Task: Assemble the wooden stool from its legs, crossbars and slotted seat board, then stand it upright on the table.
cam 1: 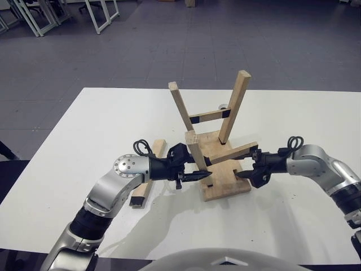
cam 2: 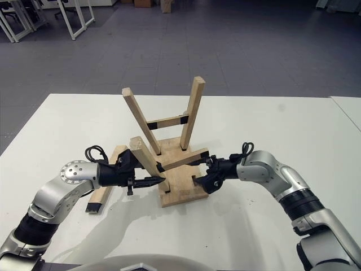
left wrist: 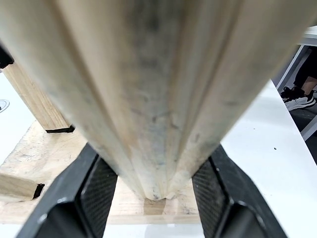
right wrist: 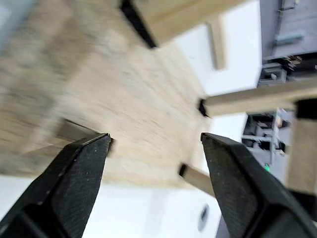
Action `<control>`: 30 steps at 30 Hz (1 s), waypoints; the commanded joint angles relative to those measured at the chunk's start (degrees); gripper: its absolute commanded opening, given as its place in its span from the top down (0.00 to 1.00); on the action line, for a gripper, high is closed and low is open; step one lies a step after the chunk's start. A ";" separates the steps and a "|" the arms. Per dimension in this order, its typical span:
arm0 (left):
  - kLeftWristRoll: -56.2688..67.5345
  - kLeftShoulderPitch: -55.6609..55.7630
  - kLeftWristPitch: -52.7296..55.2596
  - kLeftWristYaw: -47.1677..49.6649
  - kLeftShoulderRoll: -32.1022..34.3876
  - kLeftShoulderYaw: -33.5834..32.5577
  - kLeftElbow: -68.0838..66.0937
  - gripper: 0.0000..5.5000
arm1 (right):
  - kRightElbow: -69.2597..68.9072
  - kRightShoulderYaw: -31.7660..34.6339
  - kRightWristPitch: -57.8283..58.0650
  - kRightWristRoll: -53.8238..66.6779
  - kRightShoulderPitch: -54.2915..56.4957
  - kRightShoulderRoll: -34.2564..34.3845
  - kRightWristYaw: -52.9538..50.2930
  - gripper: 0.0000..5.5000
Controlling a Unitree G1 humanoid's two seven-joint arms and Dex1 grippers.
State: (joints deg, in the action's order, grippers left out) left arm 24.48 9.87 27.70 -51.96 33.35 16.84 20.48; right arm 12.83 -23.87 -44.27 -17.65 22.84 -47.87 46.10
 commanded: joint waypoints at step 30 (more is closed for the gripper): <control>-16.24 -3.51 1.74 7.88 6.45 10.12 0.30 0.63 | -7.16 0.65 16.22 2.24 -12.40 5.62 3.32 0.39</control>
State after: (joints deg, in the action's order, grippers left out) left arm 15.32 9.65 24.83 -45.61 38.17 21.69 25.03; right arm 8.53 -21.14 -27.09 -17.64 12.07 -44.64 47.94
